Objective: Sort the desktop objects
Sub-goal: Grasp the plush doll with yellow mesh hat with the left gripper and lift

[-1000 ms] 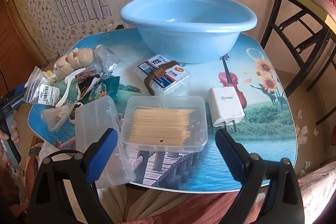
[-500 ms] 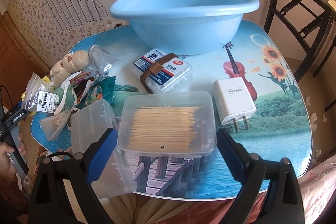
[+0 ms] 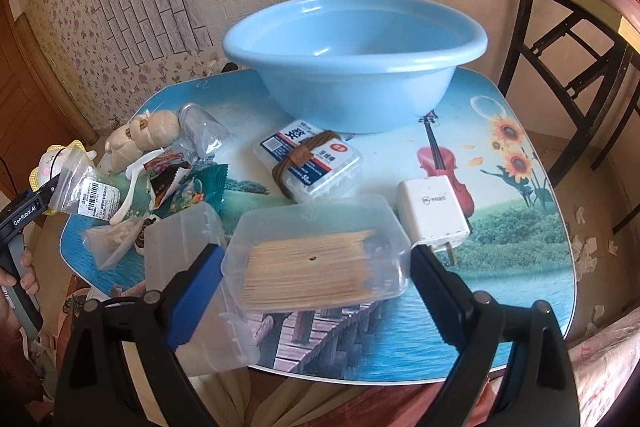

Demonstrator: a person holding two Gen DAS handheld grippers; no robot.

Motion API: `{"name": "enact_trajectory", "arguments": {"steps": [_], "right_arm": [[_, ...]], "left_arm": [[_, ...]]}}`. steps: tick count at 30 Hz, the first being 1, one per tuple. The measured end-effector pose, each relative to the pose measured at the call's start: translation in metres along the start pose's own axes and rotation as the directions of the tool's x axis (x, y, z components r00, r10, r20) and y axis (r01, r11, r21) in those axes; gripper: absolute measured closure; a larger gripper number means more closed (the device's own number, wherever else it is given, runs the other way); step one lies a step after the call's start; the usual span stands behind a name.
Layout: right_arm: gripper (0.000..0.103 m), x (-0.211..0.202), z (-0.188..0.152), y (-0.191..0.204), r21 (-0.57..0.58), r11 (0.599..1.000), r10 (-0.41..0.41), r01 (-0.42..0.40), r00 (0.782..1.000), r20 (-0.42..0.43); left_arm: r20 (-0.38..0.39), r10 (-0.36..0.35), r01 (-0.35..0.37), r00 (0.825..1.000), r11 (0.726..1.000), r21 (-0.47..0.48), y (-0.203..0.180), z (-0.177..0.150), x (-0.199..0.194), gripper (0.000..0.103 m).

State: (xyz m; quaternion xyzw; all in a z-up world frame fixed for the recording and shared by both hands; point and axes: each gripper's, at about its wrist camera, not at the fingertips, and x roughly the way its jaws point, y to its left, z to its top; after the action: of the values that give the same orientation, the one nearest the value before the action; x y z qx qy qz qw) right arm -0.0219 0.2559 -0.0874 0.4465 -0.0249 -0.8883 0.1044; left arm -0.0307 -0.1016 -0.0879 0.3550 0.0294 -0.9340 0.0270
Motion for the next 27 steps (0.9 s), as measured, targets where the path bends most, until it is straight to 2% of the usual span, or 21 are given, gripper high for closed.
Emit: {"name": "enact_trajectory", "arguments": {"steps": [9,17,27], "right_arm": [[0.009,-0.007,0.005,-0.012,0.000,1.000,0.030,-0.030,0.998,0.056],[0.009,-0.019,0.007,-0.021,0.012,0.998,0.067,-0.068,0.993,0.095],[0.009,-0.047,0.017,-0.017,-0.052,0.993,0.114,-0.106,0.979,0.169]], "left_arm": [[0.030,0.020,-0.020,0.999,1.000,-0.001,-0.013,0.014,-0.022,0.028],[0.053,0.009,-0.011,0.999,1.000,0.023,-0.035,0.023,-0.040,0.028],[0.074,-0.030,0.026,0.997,0.998,0.050,-0.065,0.042,-0.056,0.028]]}}
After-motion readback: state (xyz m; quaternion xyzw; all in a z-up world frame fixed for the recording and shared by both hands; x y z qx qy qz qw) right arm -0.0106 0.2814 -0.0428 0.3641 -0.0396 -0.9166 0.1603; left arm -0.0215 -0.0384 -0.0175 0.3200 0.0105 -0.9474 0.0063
